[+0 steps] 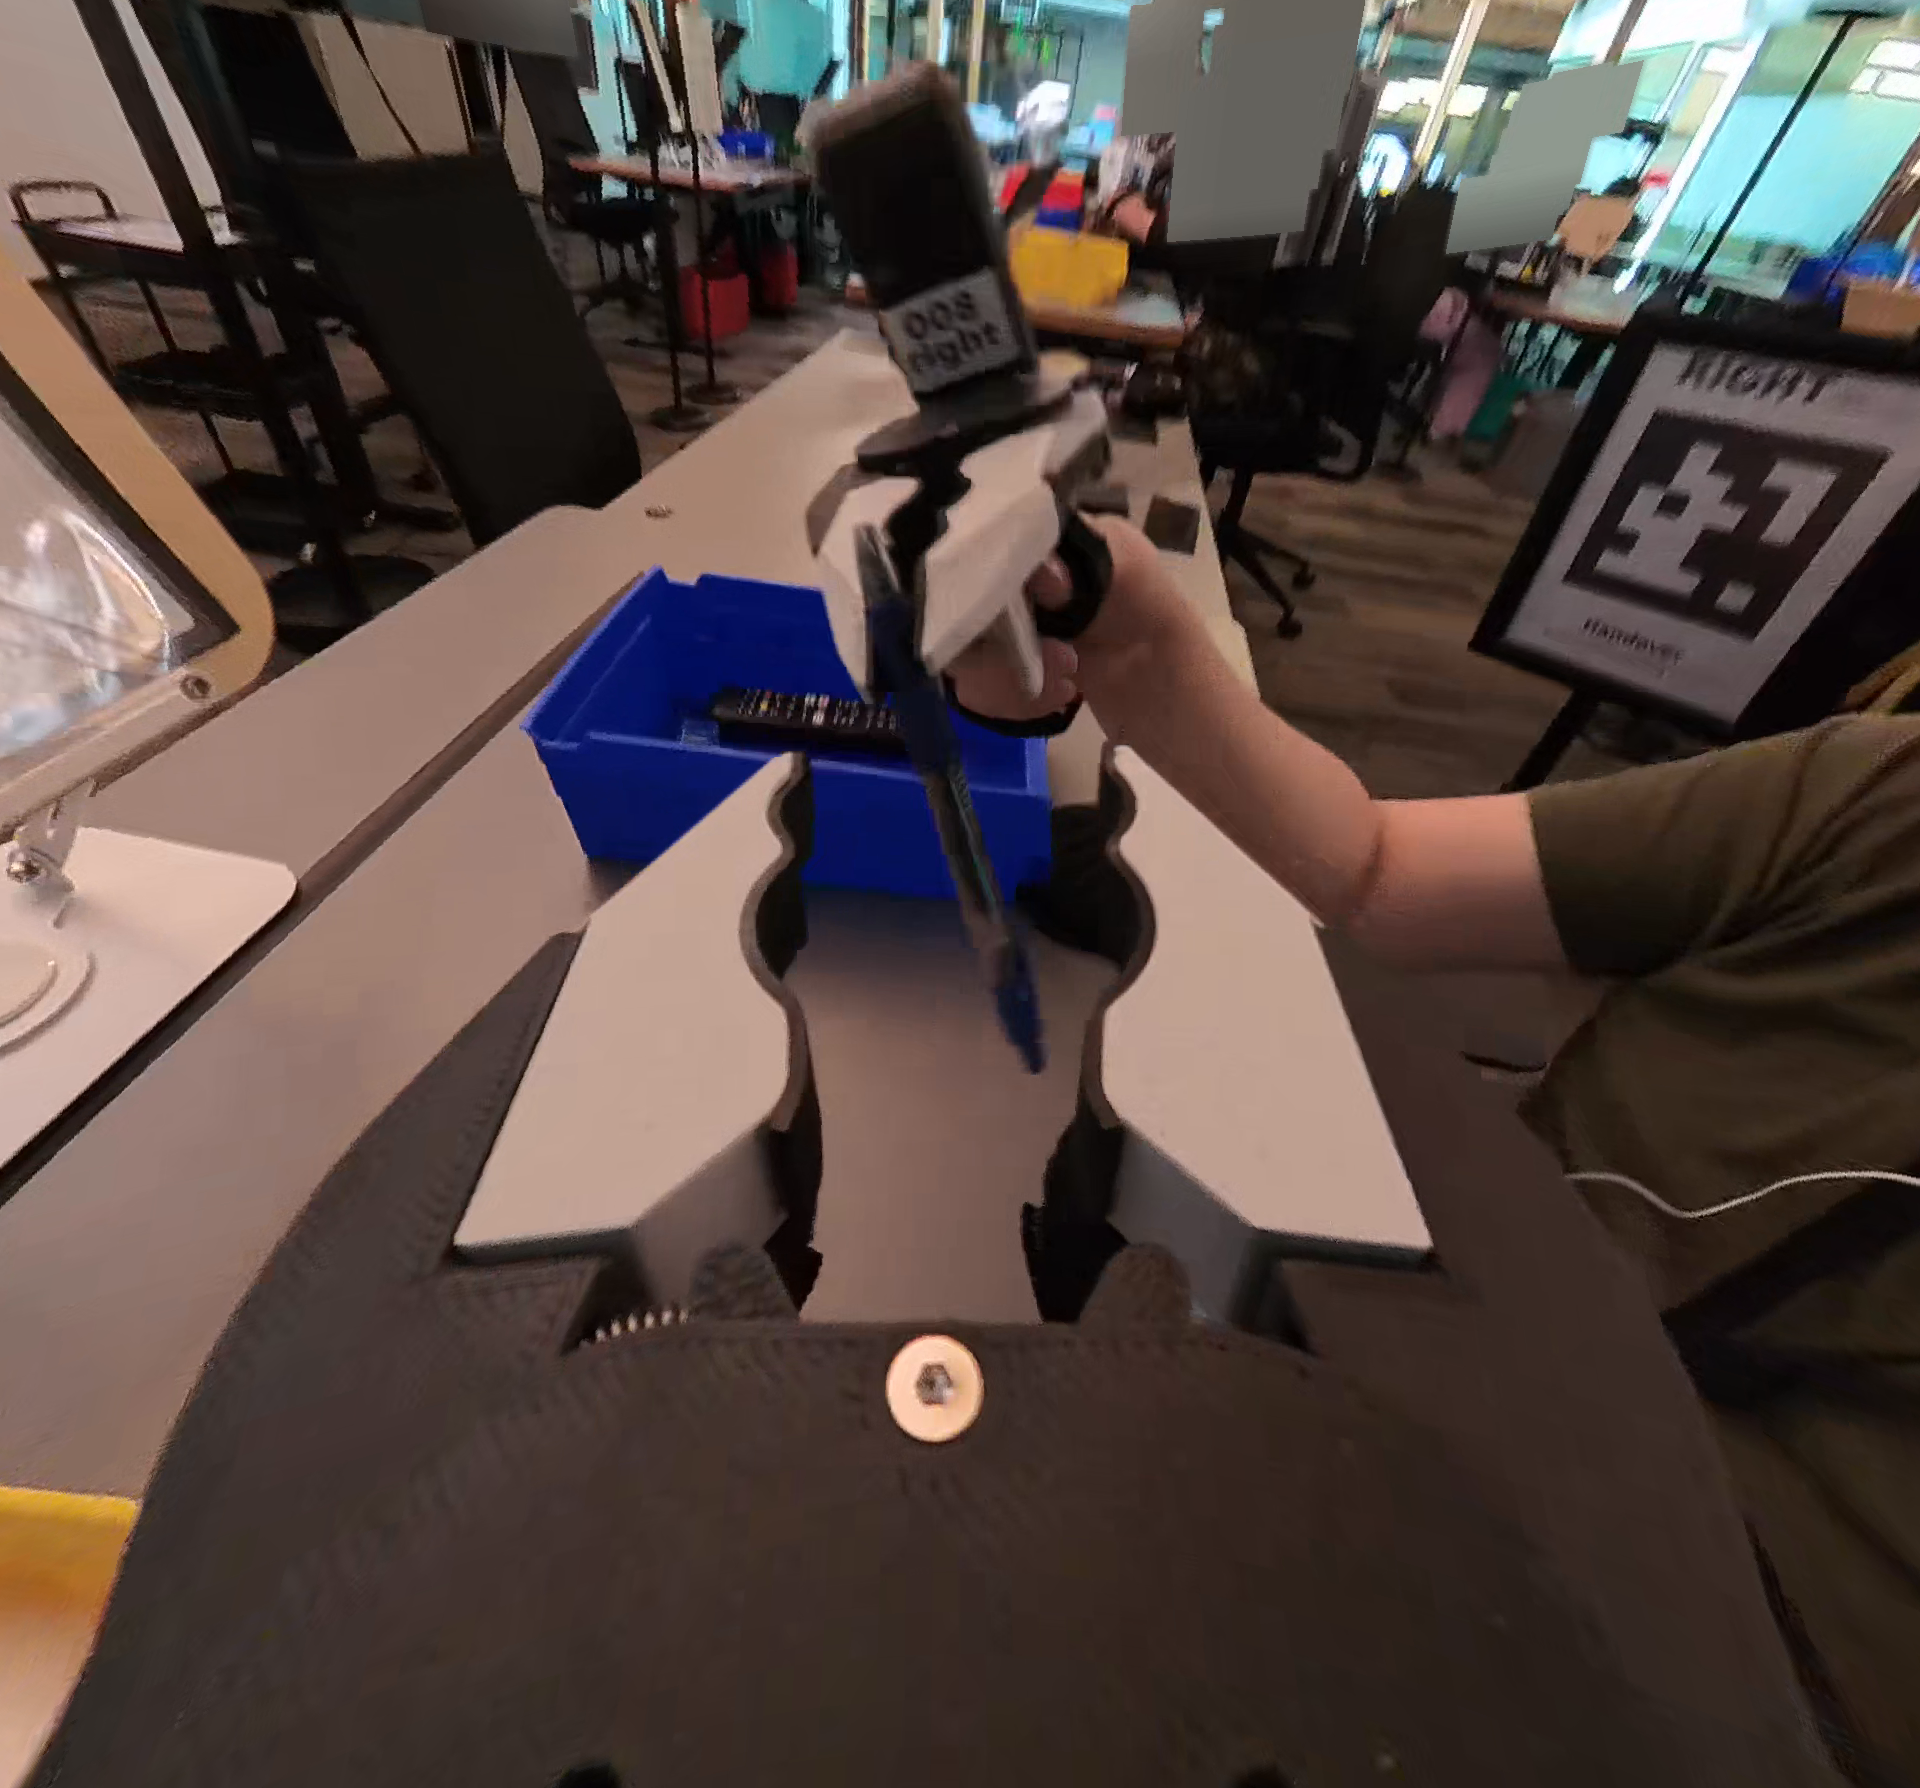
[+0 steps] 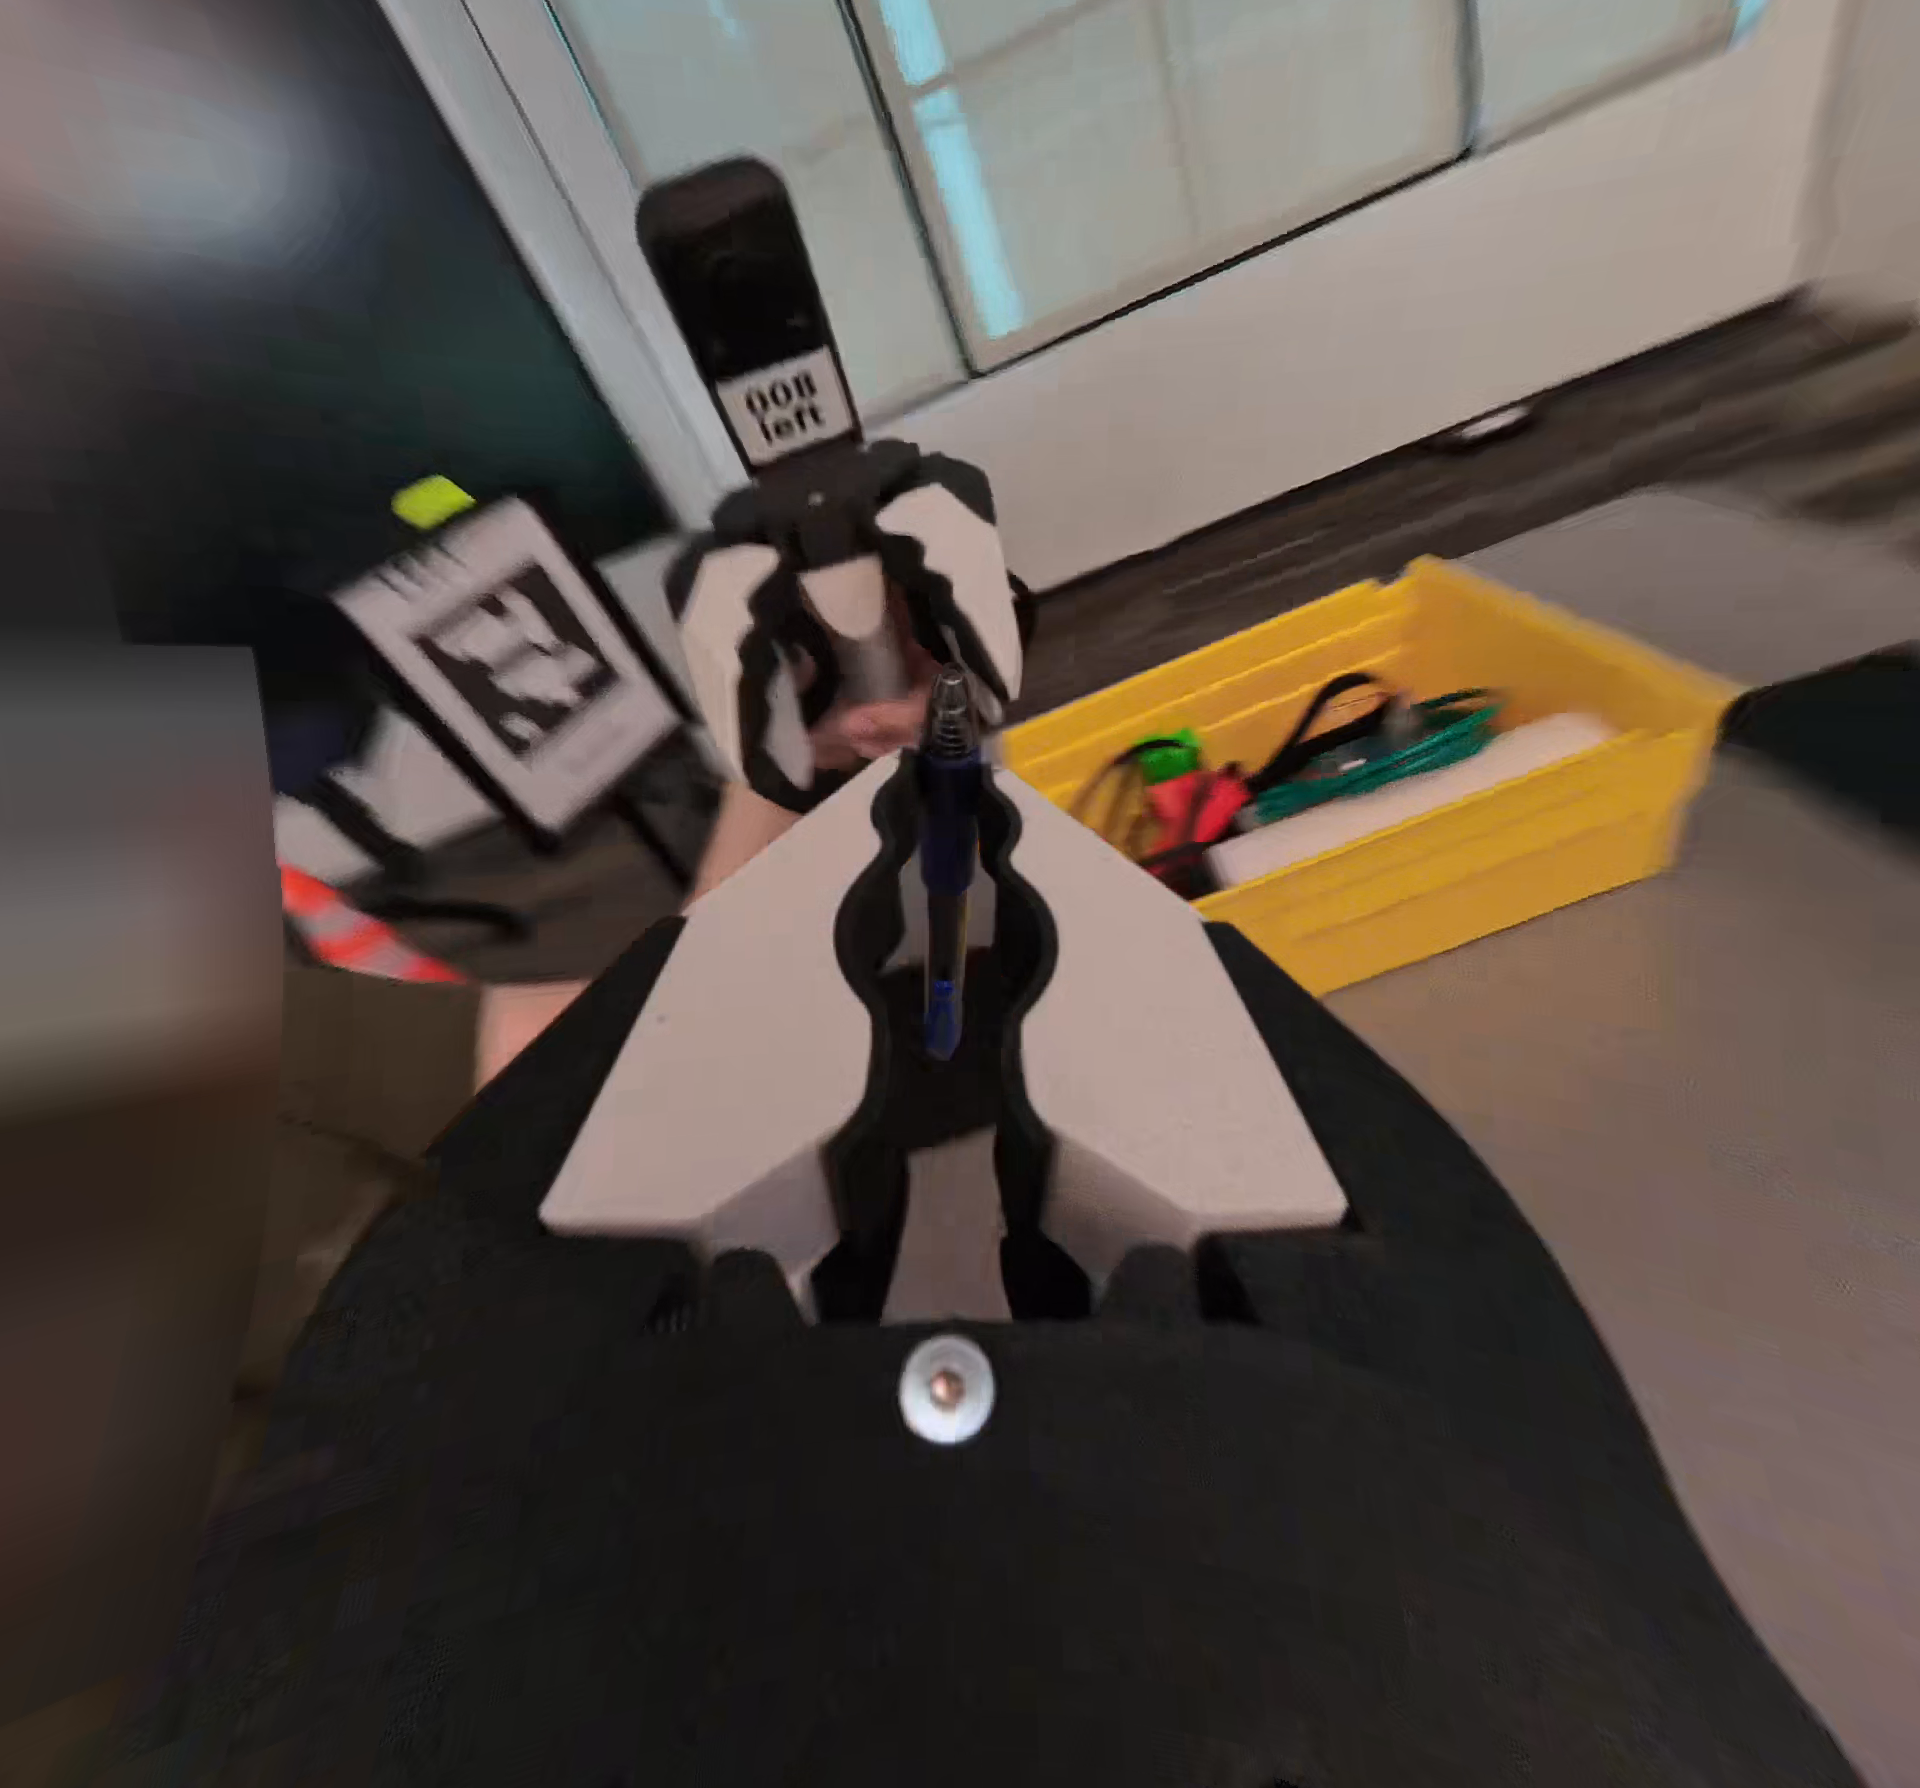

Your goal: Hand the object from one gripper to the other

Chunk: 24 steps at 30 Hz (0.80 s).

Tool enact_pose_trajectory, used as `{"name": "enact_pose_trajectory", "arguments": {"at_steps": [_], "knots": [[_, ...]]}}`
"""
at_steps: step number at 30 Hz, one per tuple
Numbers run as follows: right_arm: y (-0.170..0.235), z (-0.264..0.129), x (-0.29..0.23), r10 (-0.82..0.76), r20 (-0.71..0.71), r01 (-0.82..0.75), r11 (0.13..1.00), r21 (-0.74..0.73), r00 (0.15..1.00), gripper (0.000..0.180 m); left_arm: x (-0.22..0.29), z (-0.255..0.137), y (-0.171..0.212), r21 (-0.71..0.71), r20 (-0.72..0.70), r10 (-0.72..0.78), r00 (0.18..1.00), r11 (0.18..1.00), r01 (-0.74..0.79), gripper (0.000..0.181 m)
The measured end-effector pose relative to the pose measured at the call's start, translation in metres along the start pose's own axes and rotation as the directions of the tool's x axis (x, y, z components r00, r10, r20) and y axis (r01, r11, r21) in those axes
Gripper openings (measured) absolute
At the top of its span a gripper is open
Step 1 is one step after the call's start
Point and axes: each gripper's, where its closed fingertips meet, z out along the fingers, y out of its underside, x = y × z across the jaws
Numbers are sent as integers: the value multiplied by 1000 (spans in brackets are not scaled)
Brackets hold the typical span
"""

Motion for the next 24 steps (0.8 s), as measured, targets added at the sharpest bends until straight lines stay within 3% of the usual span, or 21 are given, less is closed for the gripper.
{"name": "enact_pose_trajectory", "arguments": {"at_steps": [2, 4, 11, 12, 14, 16, 18, 20, 22, 24], "knots": [[-1, -2, 5, 187, 111, -192, 981, 27, 976, 8, -4, 10, 12, -66, 17, -7, 1000, 998, 9, 44], [1, -3, 13, 253, 169, -263, 964, 37, 952, 8, -8, 19, 21, -107, 21, -54, 998, 993, 56, 43], [7, 6, 15, 214, 182, -222, 975, 24, 960, 12, -20, 38, 39, -168, 16, -206, 978, 964, 206, 25], [6, 6, 15, 190, 170, -198, 980, 33, 967, 13, -17, 39, 39, -171, -7, -221, 975, 961, 217, 9], [-1, 5, 17, 83, 119, -93, 992, 83, 989, 15, -21, 37, 33, -142, 4, -235, 972, 962, 233, 8], [-12, 1, 22, -65, 5, 64, 987, 149, 998, 47, -24, 32, 23, -80, 7, -236, 972, 968, 236, 8], [-24, -7, 25, -270, -140, 292, 938, 185, 953, 56, -24, 22, 9, -2, -25, -273, 962, 962, 273, 7], [-37, -17, 25, -470, -307, 537, 823, 187, 827, 55, -28, 9, -9, 112, -61, -324, 944, 938, 329, 8], [-46, -22, 25, -608, -464, 730, 669, 136, 644, 53, -39, -10, -29, 258, -68, -350, 934, 898, 355, 7], [-43, -14, 23, -658, -496, 787, 610, 89, 567, 48, -52, -31, -49, 419, -2, -304, 953, 865, 277, 7]]}}
